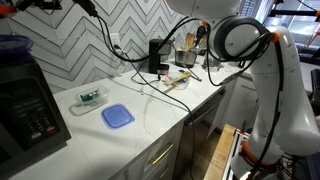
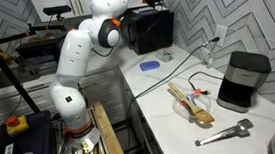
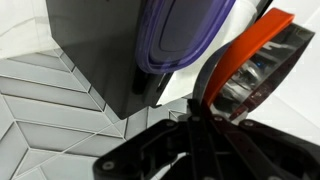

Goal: Remove the silver bowl from the top of the microwave and put it on the counter

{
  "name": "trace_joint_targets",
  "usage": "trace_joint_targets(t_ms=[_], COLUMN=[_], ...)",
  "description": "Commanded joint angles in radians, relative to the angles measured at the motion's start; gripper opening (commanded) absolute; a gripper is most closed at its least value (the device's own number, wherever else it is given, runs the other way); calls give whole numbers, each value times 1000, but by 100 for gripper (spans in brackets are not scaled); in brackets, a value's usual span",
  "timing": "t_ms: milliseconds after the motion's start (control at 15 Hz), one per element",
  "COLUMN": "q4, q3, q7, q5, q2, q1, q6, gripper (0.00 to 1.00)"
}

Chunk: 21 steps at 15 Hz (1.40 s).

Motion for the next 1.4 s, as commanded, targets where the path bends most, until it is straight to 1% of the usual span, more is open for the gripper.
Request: trace_joint_targets(t_ms=[0, 133, 200, 400, 533, 733, 800, 933, 1000, 1133, 1333], q4=[-45, -135, -183, -312, -400, -540, -590, -689, -532, -602, -635], q3=[24, 28, 14, 5, -3, -8, -11, -23, -67, -79, -82], q7=[-85, -178, -188, -255, -267, -288, -286, -273, -266, -267, -267], q5=[48, 92, 102, 162, 207, 280, 305, 362, 305, 334, 340], q2=[-42, -113, -149, -237, -286, -348, -369, -414, -317, -350, -375], q1=[-64, -136, -160, -247, -294, -341, -354, -372, -302, -312, -314], q6=[-82, -147, -167, -206, -234, -264, -269, -213, -260, -244, -239], gripper=[1, 1, 1, 1, 1, 1, 1, 1, 2, 2, 2])
